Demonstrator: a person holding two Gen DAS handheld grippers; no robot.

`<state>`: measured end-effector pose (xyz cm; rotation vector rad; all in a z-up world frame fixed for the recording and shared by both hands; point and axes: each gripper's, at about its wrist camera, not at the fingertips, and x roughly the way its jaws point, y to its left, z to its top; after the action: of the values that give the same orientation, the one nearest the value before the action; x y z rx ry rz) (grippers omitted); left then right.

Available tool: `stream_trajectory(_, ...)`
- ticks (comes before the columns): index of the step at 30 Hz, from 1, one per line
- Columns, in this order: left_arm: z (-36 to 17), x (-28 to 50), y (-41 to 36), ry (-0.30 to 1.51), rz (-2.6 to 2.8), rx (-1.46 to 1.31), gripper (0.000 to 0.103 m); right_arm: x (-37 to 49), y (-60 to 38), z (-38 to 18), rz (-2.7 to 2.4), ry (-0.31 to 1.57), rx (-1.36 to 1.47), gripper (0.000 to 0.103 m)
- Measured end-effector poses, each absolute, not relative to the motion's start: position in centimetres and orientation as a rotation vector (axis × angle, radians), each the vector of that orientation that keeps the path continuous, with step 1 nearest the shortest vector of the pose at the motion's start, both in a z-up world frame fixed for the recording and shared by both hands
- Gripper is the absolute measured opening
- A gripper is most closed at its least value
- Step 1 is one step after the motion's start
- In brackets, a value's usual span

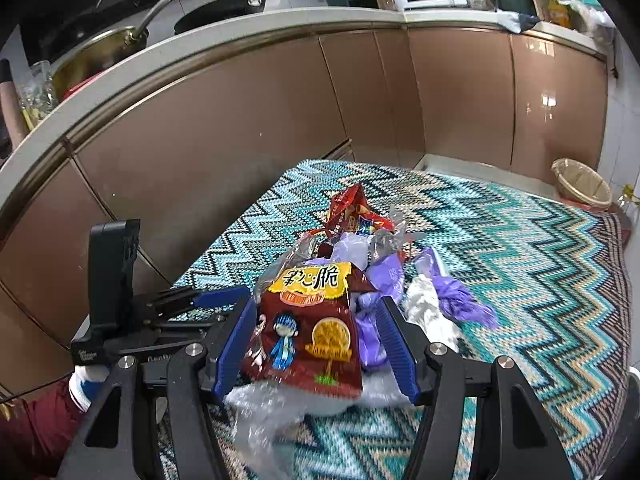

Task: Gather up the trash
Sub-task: 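Grasp the clear red-tipped wrapper with the left tool while the right tool grasps the snack bag, then carry both wrappers to the bin and open both tools over it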

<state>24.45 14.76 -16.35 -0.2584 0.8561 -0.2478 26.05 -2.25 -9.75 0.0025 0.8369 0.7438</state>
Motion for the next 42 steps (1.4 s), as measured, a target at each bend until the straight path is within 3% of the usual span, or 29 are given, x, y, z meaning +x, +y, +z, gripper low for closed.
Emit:
stream_trajectory(8,-17.4,24.1,15.5,0.869,-0.253,-0.286,0.023,27.3,0.1,-11.6,0.777,0.898,-0.028,0.058)
stream_trajectory(9,-17.4,23.9,15.6,0.868,-0.251,-0.289,0.021,27.1,0.3,-11.7,0.788,0.899,-0.034,0.054)
stream_trajectory(14,-17.3,23.0,16.0,0.856,-0.242,-0.292,0.014,26.1,1.1,-12.2,0.828,0.915,-0.054,0.014)
stream_trajectory(17,-17.1,22.3,16.2,0.848,-0.231,-0.291,0.013,25.3,1.2,-12.3,0.842,0.914,-0.067,0.007)
stream_trajectory(31,-12.5,18.0,16.9,0.747,-0.195,-0.299,0.01,20.8,-1.3,-7.4,0.87,0.754,-0.02,0.005)
stream_trajectory(42,-7.4,15.1,13.3,0.675,-0.241,-0.237,0.01,17.4,-8.9,-3.7,0.776,0.64,0.041,0.005)
